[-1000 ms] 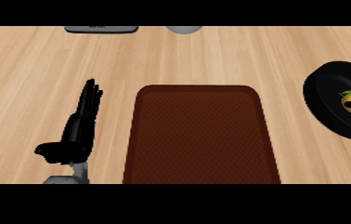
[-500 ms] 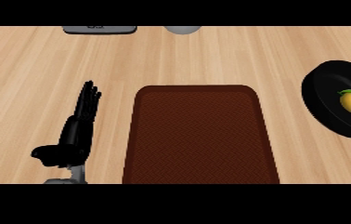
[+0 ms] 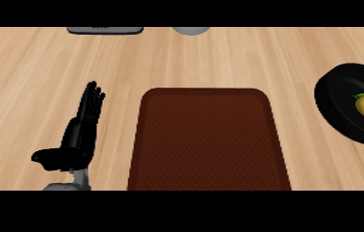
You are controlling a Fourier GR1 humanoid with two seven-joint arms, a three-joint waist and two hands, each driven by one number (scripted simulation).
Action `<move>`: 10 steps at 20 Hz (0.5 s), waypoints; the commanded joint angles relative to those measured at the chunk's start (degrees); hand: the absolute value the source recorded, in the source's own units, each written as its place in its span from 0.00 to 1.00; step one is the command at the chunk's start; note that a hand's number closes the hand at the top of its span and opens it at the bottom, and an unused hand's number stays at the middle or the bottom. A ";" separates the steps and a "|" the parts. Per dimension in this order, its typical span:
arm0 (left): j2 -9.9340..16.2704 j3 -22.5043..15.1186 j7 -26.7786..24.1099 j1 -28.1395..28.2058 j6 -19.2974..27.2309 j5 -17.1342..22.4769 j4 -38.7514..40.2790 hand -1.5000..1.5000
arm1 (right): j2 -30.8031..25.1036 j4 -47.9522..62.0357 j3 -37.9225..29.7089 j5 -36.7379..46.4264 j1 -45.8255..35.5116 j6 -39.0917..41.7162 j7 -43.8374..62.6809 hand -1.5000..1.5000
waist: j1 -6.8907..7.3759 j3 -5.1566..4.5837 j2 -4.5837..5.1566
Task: Pick the lemon from the tray and place it in the pot
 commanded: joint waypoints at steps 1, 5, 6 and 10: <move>-0.04 0.04 1.01 -0.73 0.12 -0.41 -0.26 0.50 | -6.39 6.82 -3.10 -3.63 2.65 3.05 -6.97 0.00 | 0.05 0.07 0.14; -0.67 -0.16 0.49 0.01 0.48 -0.90 -0.35 0.50 | -9.96 11.05 -4.15 -6.26 5.08 6.70 -11.20 0.00 | -0.09 0.06 0.08; 1.23 1.39 4.20 -0.15 -1.14 1.29 -4.18 0.50 | -10.52 13.11 -2.23 -4.99 1.74 4.20 -9.04 0.00 | 0.51 0.07 0.12; -2.52 -1.39 -2.41 -0.02 1.15 -2.57 2.91 0.50 | -13.19 15.61 -3.00 -6.18 5.46 6.39 -14.10 0.00 | 0.21 0.11 0.26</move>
